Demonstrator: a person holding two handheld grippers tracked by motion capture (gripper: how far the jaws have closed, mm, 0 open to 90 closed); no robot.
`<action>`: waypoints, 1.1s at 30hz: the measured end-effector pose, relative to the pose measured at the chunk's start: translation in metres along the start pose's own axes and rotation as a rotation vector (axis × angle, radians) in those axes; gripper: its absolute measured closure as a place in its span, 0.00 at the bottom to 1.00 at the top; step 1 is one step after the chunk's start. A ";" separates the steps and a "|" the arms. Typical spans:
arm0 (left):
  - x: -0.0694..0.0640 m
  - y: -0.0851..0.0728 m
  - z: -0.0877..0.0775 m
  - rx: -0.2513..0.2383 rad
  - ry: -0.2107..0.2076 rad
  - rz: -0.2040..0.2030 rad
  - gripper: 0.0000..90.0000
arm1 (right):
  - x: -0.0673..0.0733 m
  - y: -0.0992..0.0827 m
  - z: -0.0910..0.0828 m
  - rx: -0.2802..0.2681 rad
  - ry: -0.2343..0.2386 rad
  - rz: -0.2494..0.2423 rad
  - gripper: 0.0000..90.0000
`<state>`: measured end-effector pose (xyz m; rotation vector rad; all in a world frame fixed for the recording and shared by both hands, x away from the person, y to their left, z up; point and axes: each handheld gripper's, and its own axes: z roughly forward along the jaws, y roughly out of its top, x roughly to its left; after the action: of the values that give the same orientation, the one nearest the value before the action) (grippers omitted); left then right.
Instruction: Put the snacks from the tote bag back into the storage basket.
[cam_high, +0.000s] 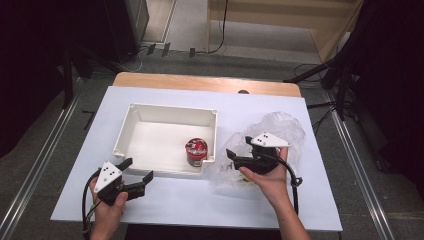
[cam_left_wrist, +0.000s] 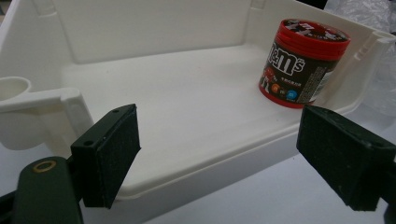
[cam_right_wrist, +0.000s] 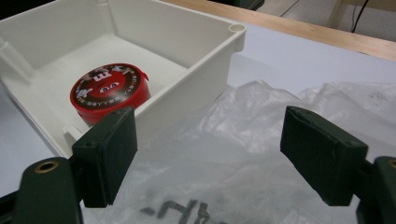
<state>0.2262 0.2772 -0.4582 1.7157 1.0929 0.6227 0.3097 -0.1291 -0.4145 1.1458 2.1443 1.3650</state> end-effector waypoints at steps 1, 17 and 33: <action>0.000 0.000 0.000 0.000 0.000 0.000 0.15 | -0.001 -0.001 -0.001 0.000 -0.002 0.002 0.20; 0.000 0.000 0.000 -0.002 0.001 0.002 0.15 | -0.022 -0.016 -0.019 0.002 -0.036 0.019 0.17; -0.001 0.000 0.000 -0.003 0.001 0.002 0.15 | -0.042 -0.034 -0.045 0.004 -0.079 0.025 0.17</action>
<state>0.2253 0.2766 -0.4583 1.7142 1.0903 0.6260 0.2910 -0.1958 -0.4283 1.2112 2.0849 1.3040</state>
